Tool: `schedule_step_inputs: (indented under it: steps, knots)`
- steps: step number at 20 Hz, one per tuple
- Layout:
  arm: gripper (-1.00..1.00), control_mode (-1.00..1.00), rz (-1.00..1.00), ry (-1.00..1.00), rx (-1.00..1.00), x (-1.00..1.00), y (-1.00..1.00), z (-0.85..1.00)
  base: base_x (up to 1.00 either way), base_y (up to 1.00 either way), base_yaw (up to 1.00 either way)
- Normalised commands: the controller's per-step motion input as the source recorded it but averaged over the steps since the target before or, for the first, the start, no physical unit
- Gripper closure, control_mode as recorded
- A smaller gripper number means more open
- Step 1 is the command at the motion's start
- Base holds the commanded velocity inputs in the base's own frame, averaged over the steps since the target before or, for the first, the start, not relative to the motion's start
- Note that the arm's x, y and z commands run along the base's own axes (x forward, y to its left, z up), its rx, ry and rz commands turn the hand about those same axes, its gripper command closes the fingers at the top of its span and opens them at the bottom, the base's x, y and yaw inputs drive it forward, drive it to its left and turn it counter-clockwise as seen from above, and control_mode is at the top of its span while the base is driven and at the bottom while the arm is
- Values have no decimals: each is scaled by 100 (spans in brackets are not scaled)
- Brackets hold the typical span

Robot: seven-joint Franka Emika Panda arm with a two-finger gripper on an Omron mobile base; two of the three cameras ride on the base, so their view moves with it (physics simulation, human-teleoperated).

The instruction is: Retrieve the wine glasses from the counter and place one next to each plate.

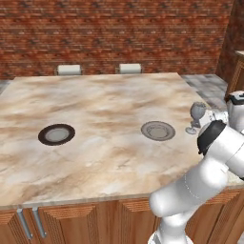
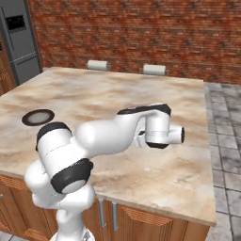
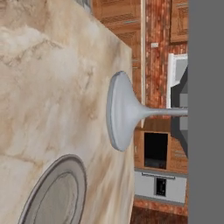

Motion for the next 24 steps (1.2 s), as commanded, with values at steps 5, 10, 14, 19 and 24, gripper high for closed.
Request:
schedule_step_inputs:
  steps: [5,10,14,19,24]
  knots:
    - [100,-100,0,-3,0,46,-19,-18,0,0,0]
    - [100,-100,0,-6,0,37,-13,-20,0,0,0]
    - [100,-100,0,-10,-1,23,-9,-20,0,0,0]
    - [100,-100,0,-6,-1,20,-9,-22,0,0,0]
    - [100,-100,0,0,0,26,-2,-16,0,0,0]
